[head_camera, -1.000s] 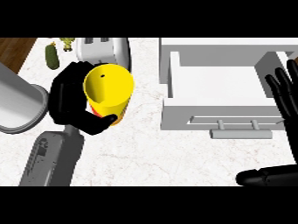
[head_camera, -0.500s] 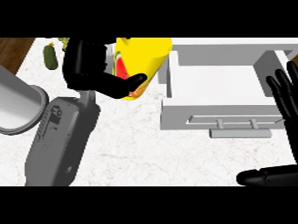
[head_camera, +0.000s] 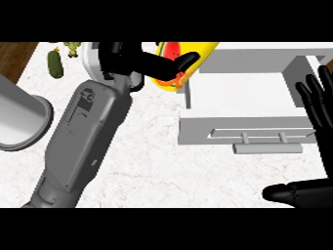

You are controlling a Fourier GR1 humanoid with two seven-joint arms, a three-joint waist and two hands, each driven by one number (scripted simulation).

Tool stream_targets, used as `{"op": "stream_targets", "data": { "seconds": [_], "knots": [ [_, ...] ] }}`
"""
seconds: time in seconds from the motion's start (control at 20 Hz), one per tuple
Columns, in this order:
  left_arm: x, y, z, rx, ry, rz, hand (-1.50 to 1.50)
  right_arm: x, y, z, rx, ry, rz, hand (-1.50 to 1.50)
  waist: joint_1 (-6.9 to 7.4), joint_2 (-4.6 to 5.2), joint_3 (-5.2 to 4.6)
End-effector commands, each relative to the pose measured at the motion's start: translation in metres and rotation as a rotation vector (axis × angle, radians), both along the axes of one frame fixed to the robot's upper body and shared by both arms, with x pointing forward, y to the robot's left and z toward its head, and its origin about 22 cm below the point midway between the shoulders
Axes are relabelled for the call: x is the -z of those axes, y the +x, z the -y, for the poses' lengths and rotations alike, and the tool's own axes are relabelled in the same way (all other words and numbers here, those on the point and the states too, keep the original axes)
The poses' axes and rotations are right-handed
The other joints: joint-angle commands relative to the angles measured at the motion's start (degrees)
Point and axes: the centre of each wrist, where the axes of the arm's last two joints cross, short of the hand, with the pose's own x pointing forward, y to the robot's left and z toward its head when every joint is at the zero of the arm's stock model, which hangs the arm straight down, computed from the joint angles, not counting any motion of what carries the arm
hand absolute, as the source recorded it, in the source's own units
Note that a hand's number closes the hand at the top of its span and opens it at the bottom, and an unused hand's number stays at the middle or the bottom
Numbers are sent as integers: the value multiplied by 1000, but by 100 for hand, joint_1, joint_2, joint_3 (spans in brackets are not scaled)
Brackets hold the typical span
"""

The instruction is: Pick up the cup, place it into the drawer and close the drawer

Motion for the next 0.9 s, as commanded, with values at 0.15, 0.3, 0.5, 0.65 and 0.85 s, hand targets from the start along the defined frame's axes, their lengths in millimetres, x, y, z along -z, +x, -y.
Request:
{"op": "stream_targets", "data": {
  "seconds": [0.15, 0.3, 0.5, 0.65, 0.85],
  "knots": [
    [-17, 14, 39, -8, 63, -36, 150, -9, 15, 3, 4, 0, -7, -150, -19, 7, 0],
    [-5, 29, 46, -35, 61, -58, 150, -4, -6, 7, -14, 10, 13, -150, -108, 22, 1],
    [2, 28, 60, -52, 92, -68, 150, -7, 9, 5, -6, -1, 16, -150, -89, 20, 0],
    [15, 32, 65, -71, 112, -95, 150, -13, 9, -6, -4, -11, 4, -150, -181, 42, -1],
    [27, 34, 71, -77, 139, -120, 150, -9, 7, -2, -38, -10, 14, -150, -256, 51, 2]
  ]
}}
